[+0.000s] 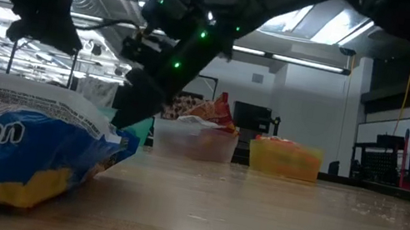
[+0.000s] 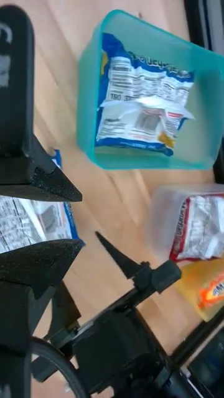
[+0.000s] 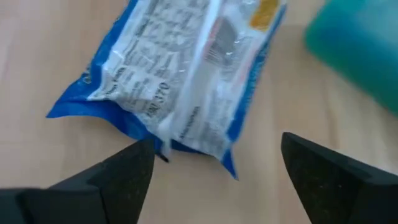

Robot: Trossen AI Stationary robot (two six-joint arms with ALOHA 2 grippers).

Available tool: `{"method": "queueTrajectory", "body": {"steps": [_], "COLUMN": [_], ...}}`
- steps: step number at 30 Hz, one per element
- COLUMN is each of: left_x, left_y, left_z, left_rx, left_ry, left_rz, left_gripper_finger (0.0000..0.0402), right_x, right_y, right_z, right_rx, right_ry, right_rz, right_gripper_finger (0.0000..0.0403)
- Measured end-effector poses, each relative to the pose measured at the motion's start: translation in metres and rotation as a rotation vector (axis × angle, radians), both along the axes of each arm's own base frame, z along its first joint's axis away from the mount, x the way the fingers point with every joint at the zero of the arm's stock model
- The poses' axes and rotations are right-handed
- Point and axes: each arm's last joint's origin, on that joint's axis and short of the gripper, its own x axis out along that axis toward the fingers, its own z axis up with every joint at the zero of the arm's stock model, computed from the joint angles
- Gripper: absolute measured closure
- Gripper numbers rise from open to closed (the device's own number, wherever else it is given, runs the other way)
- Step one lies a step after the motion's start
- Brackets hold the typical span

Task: Sort Maruchan noodles
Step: Put the top blue noodle pack into the blue bin

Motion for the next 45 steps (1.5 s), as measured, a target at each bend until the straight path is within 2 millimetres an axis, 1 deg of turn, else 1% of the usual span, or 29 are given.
{"method": "queueTrajectory", "body": {"steps": [3, 8, 11, 13, 16, 20, 25, 26, 31, 35, 37, 41, 45], "left_x": [0.003, 0.006, 0.007, 0.009, 0.011, 0.013, 0.015, 0.016, 0.016, 0.016, 0.016, 0.016, 0.016], "left_y": [0.000, 0.000, 0.000, 0.000, 0.001, 0.001, 0.002, 0.002, 0.001, 0.002, 0.002, 0.002, 0.002], "left_z": [-0.002, -0.003, -0.005, -0.006, -0.008, -0.010, -0.012, -0.013, -0.013, -0.013, -0.013, -0.013, -0.013], "left_rx": [-0.018, -0.050, -0.075, -0.083, -0.088, -0.093, -0.104, -0.108, -0.115, -0.101, -0.092, -0.089, -0.088], "left_ry": [0.010, 0.015, 0.020, 0.033, 0.054, 0.076, 0.095, 0.098, 0.102, 0.105, 0.110, 0.104, 0.104], "left_rz": [0.006, -0.004, -0.007, -0.012, -0.011, -0.010, -0.017, -0.021, -0.028, -0.029, -0.036, -0.038, -0.039], "left_gripper_finger": [0.0301, 0.0301, 0.0301, 0.0301, 0.0301, 0.0301, 0.0301, 0.0301, 0.0301, 0.0301, 0.0301, 0.0301, 0.0301], "right_x": [0.002, 0.004, 0.004, 0.005, 0.005, 0.004, 0.004, 0.004, 0.004, 0.001, -0.002, -0.006, -0.010], "right_y": [-0.003, -0.005, -0.007, -0.006, -0.005, -0.006, -0.006, -0.006, -0.005, -0.003, -0.003, -0.003, -0.003], "right_z": [-0.007, -0.026, -0.027, -0.027, -0.027, -0.028, -0.028, -0.028, -0.028, -0.022, -0.014, 0.013, 0.033], "right_rx": [0.054, 0.067, 0.045, 0.041, 0.042, 0.067, 0.076, 0.078, 0.113, 0.155, 0.161, 0.156, 0.124], "right_ry": [-0.014, 0.011, 0.012, 0.013, 0.013, 0.016, 0.016, 0.016, 0.022, 0.037, 0.043, 0.005, -0.017], "right_rz": [0.034, 0.033, 0.010, 0.008, 0.005, -0.028, -0.025, -0.024, -0.039, -0.033, -0.030, -0.026, -0.018], "right_gripper_finger": [0.0073, 0.0076, 0.0083, 0.0102, 0.0155, 0.0252, 0.0375, 0.0389, 0.0400, 0.0402, 0.0402, 0.0403, 0.0403]}}
